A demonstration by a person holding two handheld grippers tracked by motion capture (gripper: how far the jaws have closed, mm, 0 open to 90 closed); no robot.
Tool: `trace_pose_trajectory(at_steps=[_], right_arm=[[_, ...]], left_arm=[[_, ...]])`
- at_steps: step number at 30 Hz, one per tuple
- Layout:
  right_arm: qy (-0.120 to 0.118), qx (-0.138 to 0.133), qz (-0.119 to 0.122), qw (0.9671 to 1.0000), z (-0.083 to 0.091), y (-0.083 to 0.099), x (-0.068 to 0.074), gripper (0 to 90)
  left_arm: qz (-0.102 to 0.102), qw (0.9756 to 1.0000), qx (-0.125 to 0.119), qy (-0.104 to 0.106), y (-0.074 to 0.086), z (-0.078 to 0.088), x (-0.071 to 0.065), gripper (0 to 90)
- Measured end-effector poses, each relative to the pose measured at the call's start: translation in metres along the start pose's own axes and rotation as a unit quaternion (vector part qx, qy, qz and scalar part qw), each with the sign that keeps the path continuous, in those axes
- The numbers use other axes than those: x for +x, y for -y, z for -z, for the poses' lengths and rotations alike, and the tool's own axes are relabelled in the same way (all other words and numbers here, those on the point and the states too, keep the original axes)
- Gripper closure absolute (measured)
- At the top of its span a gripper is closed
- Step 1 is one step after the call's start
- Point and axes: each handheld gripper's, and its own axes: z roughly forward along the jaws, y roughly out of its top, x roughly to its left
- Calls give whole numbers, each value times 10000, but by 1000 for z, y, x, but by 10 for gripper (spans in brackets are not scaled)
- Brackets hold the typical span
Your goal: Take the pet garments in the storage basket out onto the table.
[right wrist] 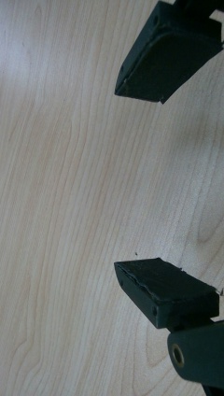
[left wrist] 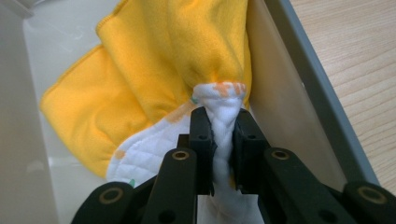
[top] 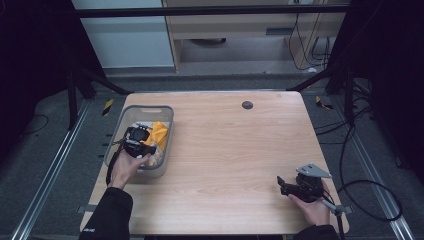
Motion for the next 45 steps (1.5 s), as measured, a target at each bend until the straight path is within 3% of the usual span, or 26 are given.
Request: trace_pose_trajectory(at_steps=[11,34,45], right_arm=[[20,-9,45,10000,0,0,0,133],[13,-27,50,10000,1,-1,1,134],[23,-58,49,10000,1,-1,1,134]], left_arm=[[75,9997,-229,-7,-2,21,6,817],[-111,9975,-688,-103,-9,73,9,821],[-227,9960,-861,-7,-9,92,1,822]])
